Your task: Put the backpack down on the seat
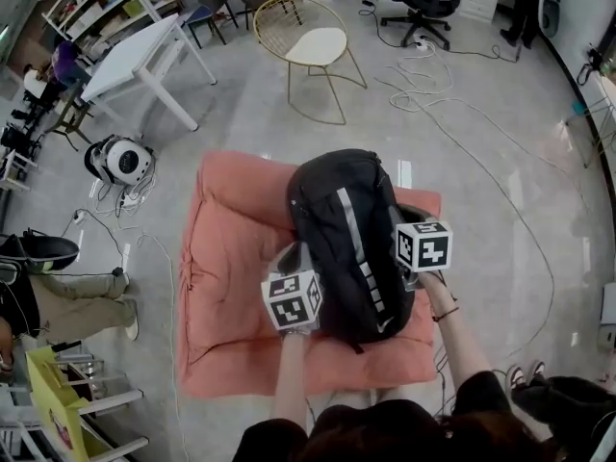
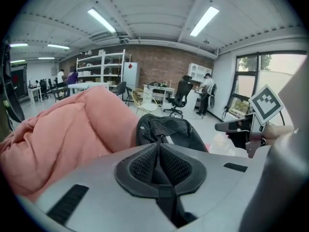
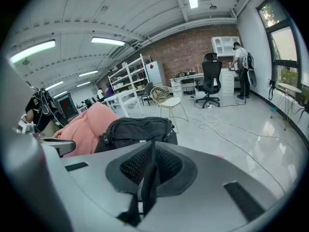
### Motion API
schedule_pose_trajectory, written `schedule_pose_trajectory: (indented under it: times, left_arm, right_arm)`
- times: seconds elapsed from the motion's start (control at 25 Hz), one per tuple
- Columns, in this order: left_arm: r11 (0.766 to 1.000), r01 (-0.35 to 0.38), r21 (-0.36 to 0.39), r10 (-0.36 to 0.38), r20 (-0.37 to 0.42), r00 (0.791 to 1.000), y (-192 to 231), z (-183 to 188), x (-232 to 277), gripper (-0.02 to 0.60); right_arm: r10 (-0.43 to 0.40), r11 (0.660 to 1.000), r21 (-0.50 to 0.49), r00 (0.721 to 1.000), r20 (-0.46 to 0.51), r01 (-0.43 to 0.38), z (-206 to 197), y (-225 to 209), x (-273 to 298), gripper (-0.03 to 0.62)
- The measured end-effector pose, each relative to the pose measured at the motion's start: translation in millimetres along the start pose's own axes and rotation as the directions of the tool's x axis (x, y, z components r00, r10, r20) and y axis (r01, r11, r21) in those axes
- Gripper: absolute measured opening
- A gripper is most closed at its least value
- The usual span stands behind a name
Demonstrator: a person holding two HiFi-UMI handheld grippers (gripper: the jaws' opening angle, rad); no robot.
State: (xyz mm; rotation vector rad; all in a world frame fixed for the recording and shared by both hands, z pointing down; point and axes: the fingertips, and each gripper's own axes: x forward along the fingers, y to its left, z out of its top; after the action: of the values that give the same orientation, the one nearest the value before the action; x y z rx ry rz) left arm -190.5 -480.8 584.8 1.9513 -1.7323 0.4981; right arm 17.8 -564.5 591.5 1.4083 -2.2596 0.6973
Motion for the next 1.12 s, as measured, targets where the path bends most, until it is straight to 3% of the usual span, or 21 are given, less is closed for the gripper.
schedule_pose_trajectory:
  times: [0.64,1.12]
  left_arm:
    - [0.988,0.087,0.125,-0.109,0.185,0.977,-50.6,44.8,-112.0,0.015]
    - [0.973,0.132,0.187,-0.188,0.327,0.926,-73.0,68.0,-187.6,0.015]
  right_arm:
    - [0.134,0.990,-0.077,0.967,0.217,-0.120,37.2,53.1,-126.7,0.014]
    - [0.192,0.980,-0.120,0.912,0.362,-0.159,43.4,73.2,-214.0,0.014]
